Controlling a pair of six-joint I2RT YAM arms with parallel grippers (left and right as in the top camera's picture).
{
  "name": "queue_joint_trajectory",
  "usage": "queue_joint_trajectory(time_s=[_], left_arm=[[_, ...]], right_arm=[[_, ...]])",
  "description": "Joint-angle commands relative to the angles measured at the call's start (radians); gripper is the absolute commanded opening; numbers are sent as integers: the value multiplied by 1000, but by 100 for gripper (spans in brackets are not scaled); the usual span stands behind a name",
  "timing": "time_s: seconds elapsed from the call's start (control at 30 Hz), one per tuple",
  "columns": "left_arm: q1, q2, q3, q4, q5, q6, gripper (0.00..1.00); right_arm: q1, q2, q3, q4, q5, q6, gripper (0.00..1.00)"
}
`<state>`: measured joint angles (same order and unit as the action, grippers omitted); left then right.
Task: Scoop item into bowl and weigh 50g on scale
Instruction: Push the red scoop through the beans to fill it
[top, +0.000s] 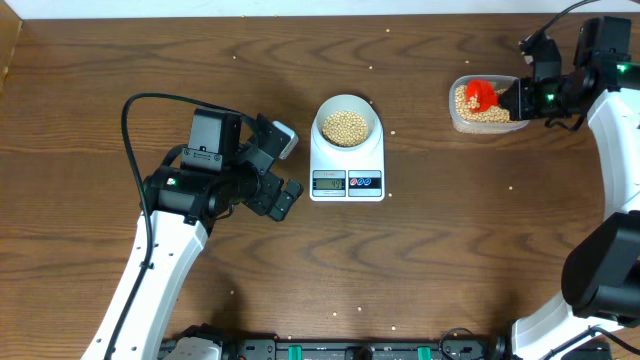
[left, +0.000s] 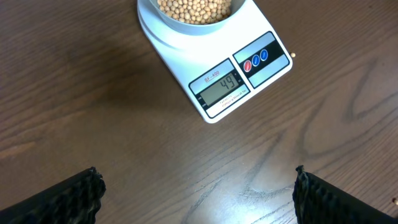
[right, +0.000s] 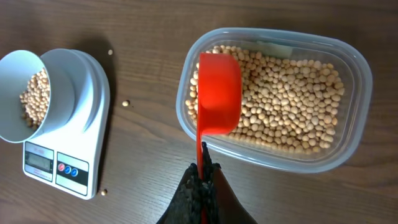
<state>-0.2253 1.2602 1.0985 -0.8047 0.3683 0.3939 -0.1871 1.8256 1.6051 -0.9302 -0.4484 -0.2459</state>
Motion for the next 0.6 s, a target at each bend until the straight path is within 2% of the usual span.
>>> queue_joint_trajectory(time_s=[0.0, 0.07, 0.37, 0.57], left_arm=[[-3, -7, 20, -2, 13, 13, 99], [-3, -7, 20, -2, 13, 13, 99], [-3, -7, 20, -2, 13, 13, 99], [-3, -7, 20, -2, 13, 13, 99]], right_arm=[[-1, -24, 10, -2, 31, 6, 1], [-2, -24, 10, 2, 76, 53, 1], [-2, -25, 10, 1, 70, 55, 1], [-2, -26, 10, 64, -165, 47, 1]])
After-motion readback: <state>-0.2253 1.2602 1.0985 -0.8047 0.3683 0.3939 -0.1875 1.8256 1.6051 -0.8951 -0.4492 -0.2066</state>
